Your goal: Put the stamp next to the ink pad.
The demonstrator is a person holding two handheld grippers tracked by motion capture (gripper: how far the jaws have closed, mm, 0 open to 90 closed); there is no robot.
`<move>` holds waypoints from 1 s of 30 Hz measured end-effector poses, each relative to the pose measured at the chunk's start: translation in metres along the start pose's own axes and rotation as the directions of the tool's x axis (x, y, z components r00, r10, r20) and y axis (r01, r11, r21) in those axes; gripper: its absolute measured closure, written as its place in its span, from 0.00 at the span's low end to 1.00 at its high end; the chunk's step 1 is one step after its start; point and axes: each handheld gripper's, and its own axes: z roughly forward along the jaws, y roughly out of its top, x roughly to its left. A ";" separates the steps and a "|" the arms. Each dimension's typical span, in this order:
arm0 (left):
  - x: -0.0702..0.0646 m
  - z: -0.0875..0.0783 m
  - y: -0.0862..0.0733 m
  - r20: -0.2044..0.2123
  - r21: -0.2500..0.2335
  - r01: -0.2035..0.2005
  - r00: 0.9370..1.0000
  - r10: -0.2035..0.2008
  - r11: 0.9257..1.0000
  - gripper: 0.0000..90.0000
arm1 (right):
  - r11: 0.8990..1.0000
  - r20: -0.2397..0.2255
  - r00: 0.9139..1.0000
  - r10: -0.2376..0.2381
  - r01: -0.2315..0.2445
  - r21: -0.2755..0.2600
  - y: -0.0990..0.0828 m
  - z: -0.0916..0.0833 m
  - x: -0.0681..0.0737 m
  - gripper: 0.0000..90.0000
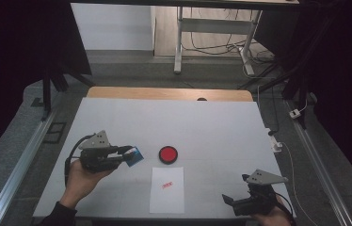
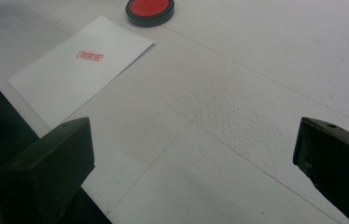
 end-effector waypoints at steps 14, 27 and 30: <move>0.019 0.002 -0.011 -0.103 0.031 0.068 0.993 -0.065 0.997 0.78 | 1.000 0.001 1.000 -0.017 0.017 0.012 -0.001 0.000 0.001 0.00; 0.034 0.016 -0.025 -0.191 0.080 0.094 0.978 -0.077 0.992 0.78 | 0.999 0.002 1.000 -0.023 0.023 0.025 0.000 0.001 0.002 0.00; 0.036 0.021 -0.028 -0.201 0.087 0.100 0.976 -0.081 0.991 0.78 | 1.000 0.000 1.000 -0.014 0.014 0.022 0.000 0.001 0.001 0.00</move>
